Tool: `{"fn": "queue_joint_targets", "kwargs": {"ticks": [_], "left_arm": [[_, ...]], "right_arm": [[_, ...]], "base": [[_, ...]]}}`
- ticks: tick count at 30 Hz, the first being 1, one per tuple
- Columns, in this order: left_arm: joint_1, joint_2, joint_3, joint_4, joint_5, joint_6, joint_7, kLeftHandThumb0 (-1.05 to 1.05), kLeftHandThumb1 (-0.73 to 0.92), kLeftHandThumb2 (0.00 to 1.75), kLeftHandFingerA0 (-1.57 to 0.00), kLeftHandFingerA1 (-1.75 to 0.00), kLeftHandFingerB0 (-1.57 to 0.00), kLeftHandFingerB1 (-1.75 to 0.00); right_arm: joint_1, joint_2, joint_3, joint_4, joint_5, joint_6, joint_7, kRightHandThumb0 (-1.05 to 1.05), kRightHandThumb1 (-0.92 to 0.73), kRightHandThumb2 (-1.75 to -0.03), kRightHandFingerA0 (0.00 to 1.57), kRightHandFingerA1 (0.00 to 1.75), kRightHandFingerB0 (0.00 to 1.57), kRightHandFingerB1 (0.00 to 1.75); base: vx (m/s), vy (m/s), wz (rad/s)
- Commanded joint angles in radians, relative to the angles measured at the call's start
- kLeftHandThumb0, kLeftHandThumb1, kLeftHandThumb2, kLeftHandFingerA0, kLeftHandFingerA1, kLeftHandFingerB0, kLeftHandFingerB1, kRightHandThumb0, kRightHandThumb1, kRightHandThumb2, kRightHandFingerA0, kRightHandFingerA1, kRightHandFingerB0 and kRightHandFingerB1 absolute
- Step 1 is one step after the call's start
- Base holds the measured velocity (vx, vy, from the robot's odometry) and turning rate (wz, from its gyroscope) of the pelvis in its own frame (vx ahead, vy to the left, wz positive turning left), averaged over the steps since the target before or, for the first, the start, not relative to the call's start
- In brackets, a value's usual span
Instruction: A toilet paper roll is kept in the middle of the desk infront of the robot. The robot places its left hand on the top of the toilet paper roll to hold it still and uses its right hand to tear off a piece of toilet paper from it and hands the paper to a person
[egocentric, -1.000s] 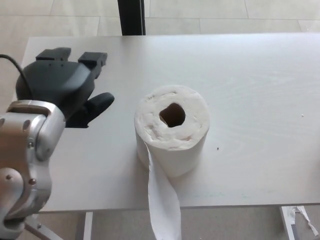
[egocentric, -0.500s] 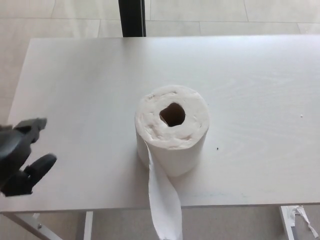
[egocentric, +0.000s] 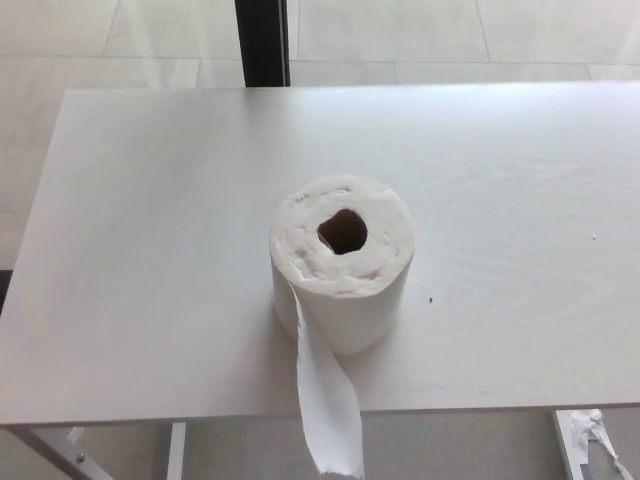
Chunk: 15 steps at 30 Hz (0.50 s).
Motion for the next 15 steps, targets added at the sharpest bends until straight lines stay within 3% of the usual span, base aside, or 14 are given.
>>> {"fn": "queue_joint_targets", "kwargs": {"ticks": [1,15], "left_arm": [[0.164,-0.099,0.422,0.324,-0.522,-0.418,0.107,-0.72,0.67,1.0,0.0,-0.51,0.0,-0.29],[0.121,-0.093,0.429,0.346,-0.54,-0.473,0.094,-0.72,0.67,1.0,0.0,-0.51,0.0,-0.29]], "right_arm": [[0.306,0.147,-0.274,-0.037,0.185,-0.115,-0.02,-0.78,-0.65,-1.0,0.59,0.67,0.32,0.51],[0.288,0.158,-0.297,-0.023,0.204,-0.131,-0.01,-0.78,-0.65,-1.0,0.59,0.67,0.32,0.51]], "base": [[0.0,0.0,0.0],[0.0,0.0,0.0]]}}
